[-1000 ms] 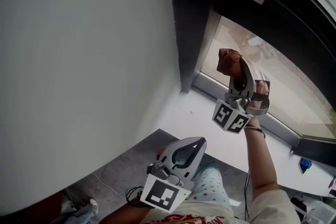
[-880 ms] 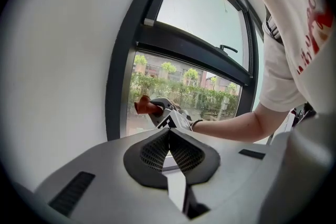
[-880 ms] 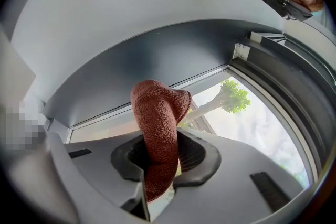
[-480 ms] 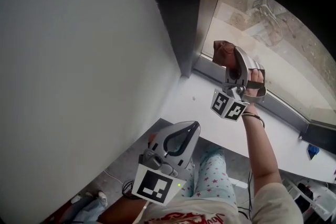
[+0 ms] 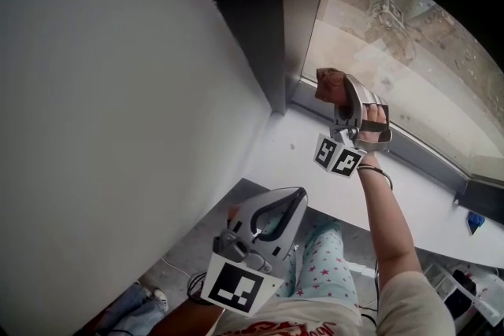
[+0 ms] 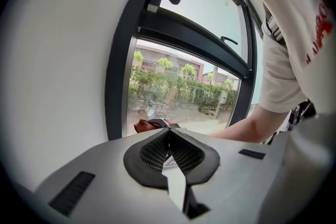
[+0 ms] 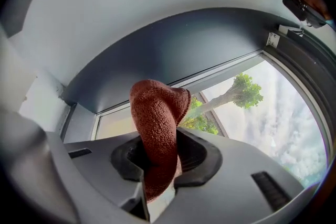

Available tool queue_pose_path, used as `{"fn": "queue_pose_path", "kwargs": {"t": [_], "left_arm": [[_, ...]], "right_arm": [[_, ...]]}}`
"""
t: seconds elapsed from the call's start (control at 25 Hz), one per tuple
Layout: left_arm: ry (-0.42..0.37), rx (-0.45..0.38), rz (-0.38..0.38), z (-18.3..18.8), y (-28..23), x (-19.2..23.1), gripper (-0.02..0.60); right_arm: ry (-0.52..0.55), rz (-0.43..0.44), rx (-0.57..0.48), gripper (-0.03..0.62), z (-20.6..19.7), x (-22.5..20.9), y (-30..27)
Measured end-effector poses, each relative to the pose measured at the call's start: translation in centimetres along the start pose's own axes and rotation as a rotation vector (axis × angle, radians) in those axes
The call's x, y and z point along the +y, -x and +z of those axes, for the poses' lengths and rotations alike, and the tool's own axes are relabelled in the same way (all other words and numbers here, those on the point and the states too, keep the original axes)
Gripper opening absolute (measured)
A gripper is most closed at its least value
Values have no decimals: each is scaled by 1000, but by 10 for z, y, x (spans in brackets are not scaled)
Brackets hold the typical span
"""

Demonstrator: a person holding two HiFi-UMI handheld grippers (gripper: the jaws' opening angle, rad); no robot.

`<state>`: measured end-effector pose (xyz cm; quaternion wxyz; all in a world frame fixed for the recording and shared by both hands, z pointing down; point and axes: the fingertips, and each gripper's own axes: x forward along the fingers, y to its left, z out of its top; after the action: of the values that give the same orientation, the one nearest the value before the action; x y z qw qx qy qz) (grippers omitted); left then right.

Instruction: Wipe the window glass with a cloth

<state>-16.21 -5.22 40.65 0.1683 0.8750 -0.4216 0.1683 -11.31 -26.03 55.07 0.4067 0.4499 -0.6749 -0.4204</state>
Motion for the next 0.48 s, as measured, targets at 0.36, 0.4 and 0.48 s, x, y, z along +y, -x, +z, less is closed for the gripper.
{"fn": "queue_pose_path", "kwargs": {"t": [0.36, 0.4, 0.48], "left_arm": [[-1, 27, 13, 5, 5, -4, 21], [-6, 35, 11, 5, 6, -4, 21], [-12, 53, 9, 2, 6, 0, 21]], "right_arm": [[49, 70, 36, 94, -17, 29, -4], [54, 83, 39, 94, -20, 35, -5], [63, 106, 42, 94, -24, 51, -9]]}}
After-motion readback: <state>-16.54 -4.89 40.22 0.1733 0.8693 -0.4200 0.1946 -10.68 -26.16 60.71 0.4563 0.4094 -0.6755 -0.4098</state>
